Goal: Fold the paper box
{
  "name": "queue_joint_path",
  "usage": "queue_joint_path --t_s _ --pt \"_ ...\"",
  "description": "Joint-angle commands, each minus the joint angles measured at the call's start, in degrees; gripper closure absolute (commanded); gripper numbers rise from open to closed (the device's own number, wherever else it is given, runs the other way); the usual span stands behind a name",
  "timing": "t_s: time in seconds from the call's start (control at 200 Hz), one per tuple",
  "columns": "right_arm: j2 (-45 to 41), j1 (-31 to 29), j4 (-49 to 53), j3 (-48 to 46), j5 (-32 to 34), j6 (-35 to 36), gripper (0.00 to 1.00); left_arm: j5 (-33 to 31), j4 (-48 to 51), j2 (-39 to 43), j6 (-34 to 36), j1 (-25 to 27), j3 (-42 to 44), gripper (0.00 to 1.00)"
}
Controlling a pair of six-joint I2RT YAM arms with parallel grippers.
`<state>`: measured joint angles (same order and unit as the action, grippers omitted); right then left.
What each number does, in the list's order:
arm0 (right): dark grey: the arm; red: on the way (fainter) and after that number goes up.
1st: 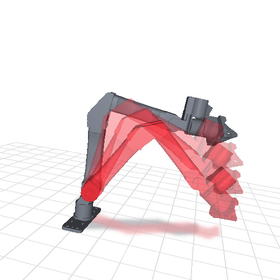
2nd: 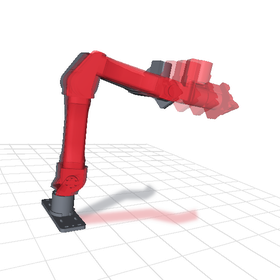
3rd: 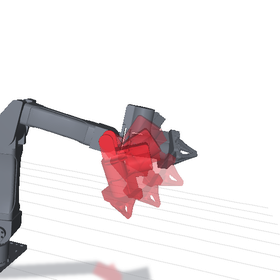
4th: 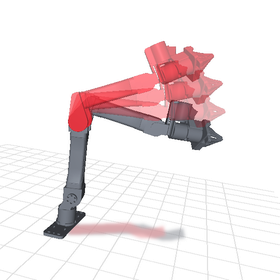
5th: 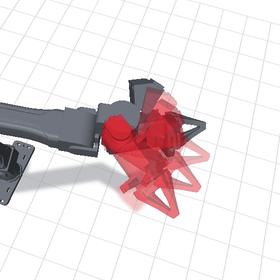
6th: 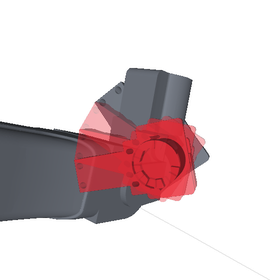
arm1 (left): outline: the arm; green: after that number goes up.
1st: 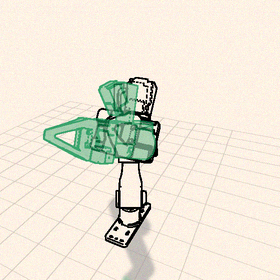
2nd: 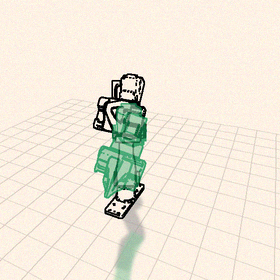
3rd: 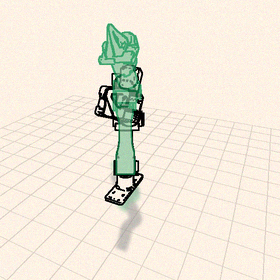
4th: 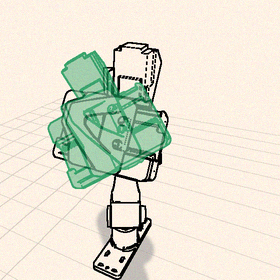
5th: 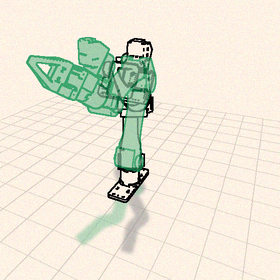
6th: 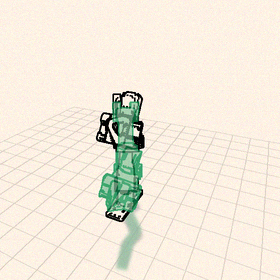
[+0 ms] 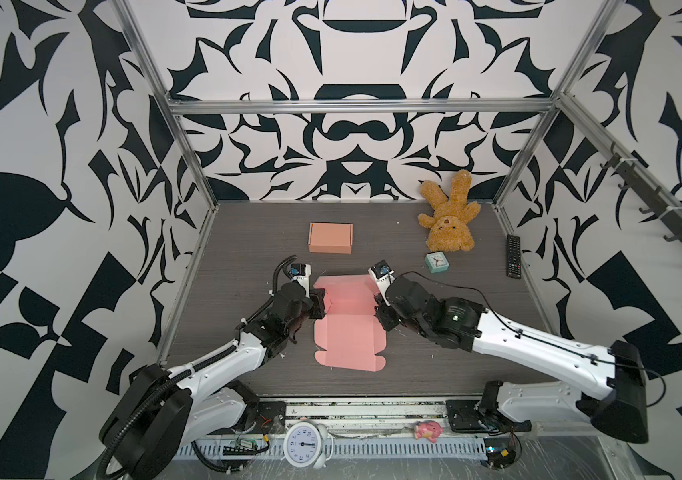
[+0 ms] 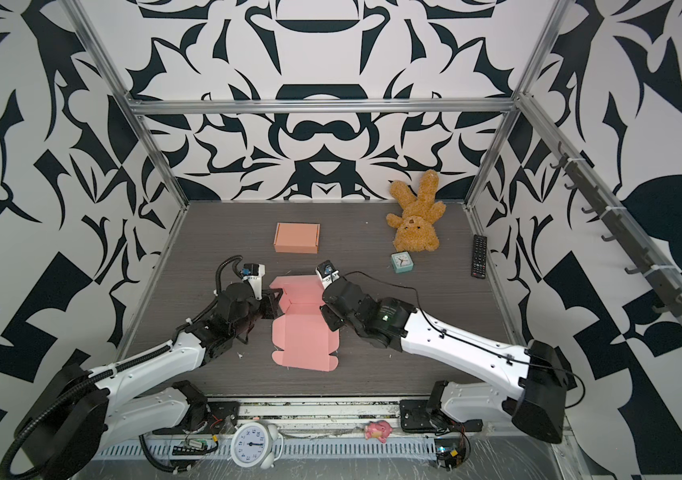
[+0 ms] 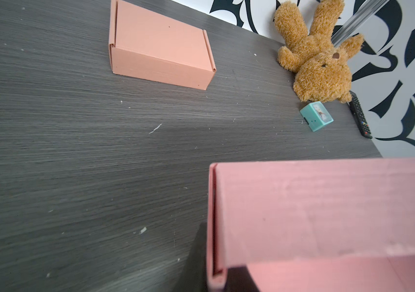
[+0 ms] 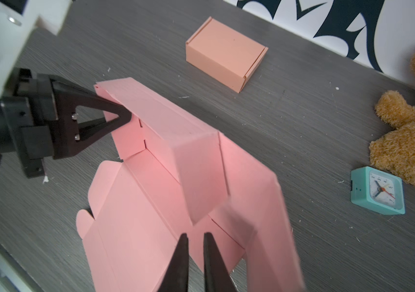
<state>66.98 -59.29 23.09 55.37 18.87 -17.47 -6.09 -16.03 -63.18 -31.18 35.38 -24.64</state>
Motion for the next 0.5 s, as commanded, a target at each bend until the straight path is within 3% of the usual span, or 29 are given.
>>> queue_joint_path --t_s 0.0,0.295,0.495 --pt "-4.97 -0.27 -7.53 -3.63 -0.74 1.63 0.86 5.20 2.76 2.99 -2.16 -2.21 -1.94 0.87" --pt "-15.61 -0.27 -22.10 -16.58 -1.83 0.01 0.88 12.52 4.84 8.86 -6.45 -9.80 -1.25 0.88" --pt "-14.75 -0.21 -27.05 -18.88 -2.91 -2.23 0.89 12.95 5.46 11.31 -7.14 -10.77 -1.28 0.88"
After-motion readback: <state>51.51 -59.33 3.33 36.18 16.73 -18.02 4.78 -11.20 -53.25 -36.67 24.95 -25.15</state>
